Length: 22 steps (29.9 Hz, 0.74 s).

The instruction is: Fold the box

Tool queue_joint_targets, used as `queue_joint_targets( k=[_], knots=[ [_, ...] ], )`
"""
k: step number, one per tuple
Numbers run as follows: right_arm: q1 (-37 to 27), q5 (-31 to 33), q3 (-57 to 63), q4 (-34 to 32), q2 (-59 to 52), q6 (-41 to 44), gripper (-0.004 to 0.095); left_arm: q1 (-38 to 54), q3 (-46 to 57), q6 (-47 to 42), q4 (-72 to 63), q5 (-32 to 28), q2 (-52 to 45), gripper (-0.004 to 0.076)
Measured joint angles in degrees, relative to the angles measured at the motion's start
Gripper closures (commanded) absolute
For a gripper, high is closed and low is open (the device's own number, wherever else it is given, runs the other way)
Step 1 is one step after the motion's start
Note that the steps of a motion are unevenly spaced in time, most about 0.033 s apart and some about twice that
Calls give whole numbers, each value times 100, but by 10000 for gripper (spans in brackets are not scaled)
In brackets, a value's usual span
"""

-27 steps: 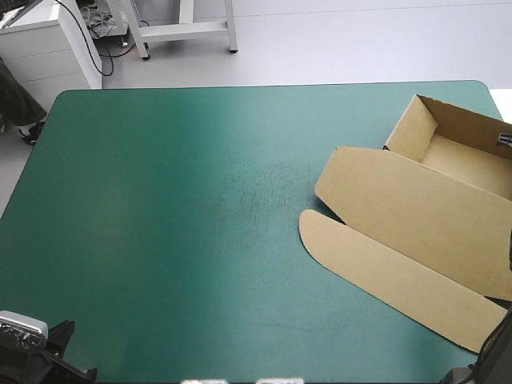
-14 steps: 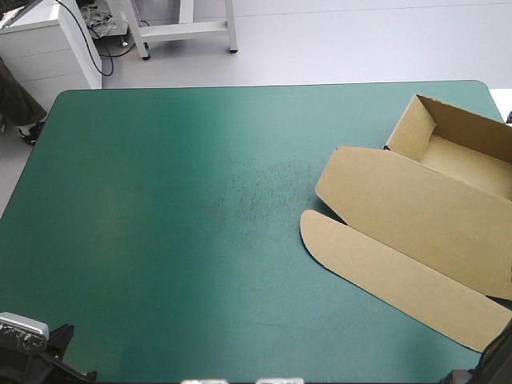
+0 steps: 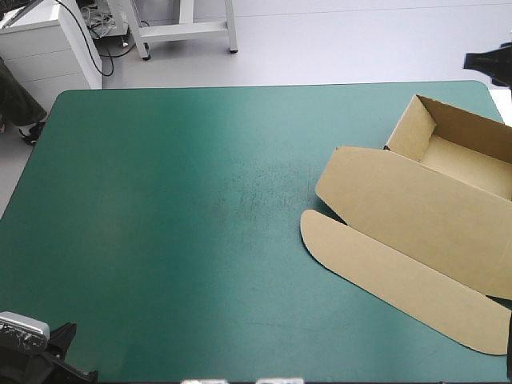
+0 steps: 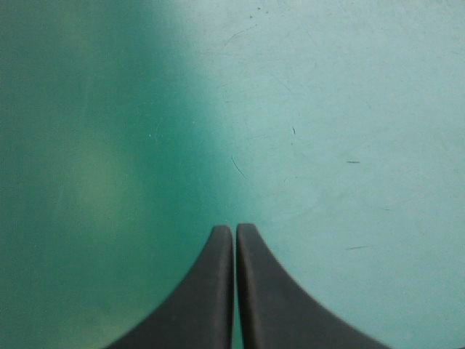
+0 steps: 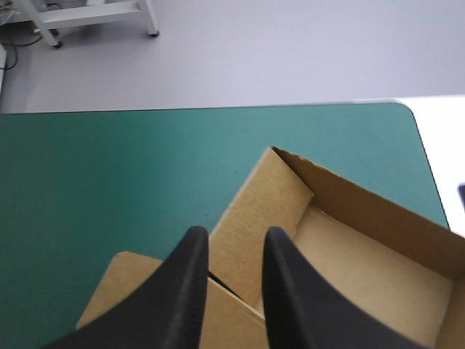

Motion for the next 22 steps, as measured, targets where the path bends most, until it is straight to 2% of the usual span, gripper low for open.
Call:
queue_joint_targets(
  k=[6, 11, 16, 22],
  knots=[
    [1618, 6, 306, -514, -1262, -7, 790, 0, 0, 0, -55, 0, 0, 731],
    [2501, 6, 1386, -754, -2369, -7, 918, 0, 0, 0, -262, 0, 0, 731],
    [2700, -49, 3282, -1312, -3623, 137, 916, 0, 0, 13, -417, -6, 0, 731],
    [2700, -817, 5747, -1823, -5164, 339, 913, 0, 0, 24, -501, -261, 0, 731]
  ],
)
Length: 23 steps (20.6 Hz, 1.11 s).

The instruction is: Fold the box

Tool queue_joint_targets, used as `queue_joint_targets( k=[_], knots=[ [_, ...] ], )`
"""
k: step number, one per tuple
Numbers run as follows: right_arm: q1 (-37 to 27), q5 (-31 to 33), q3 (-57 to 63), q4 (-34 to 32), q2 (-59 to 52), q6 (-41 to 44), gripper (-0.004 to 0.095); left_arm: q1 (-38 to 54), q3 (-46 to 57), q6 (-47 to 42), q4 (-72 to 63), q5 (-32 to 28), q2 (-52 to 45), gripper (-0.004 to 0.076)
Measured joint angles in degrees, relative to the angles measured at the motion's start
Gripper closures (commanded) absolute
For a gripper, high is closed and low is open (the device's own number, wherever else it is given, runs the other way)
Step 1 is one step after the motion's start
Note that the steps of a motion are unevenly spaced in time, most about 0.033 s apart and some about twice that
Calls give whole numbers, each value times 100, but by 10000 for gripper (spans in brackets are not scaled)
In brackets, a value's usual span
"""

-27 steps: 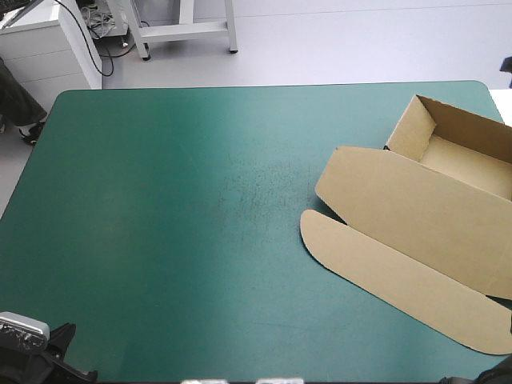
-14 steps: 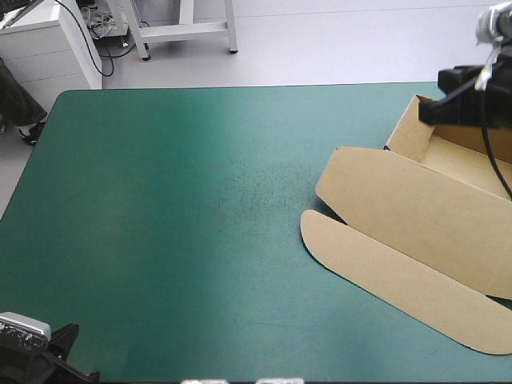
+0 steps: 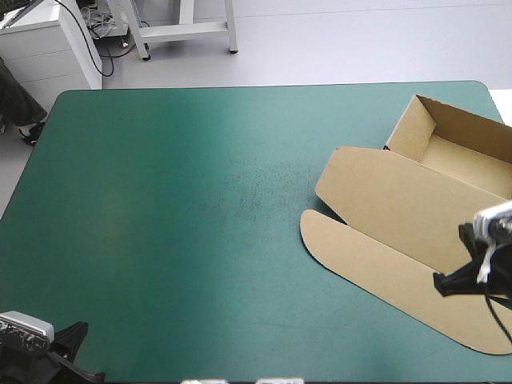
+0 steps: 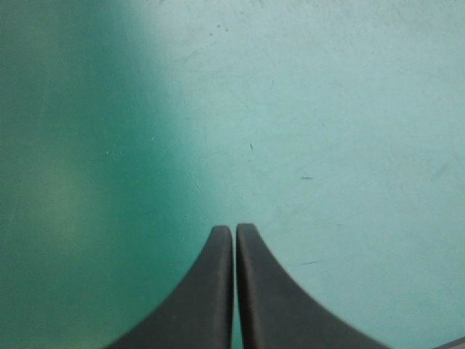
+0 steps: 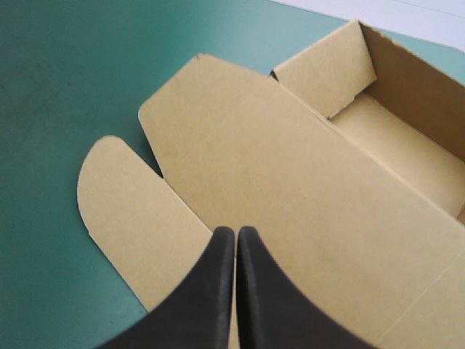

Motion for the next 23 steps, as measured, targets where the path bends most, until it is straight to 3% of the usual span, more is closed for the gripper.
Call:
queue_joint_targets(
  k=[5, 12, 23],
  knots=[
    [2, -767, 2147, -40, -1411, 138, 913, 0, 72, 453, -547, -455, -5, 731],
    [2, -1177, 3559, -11, -2716, 284, 913, 0, 245, 779, -925, -694, -78, 731],
    [7, -1416, 3770, 68, -3079, 301, 913, 0, 266, 814, -980, -657, -131, 731]
  ],
)
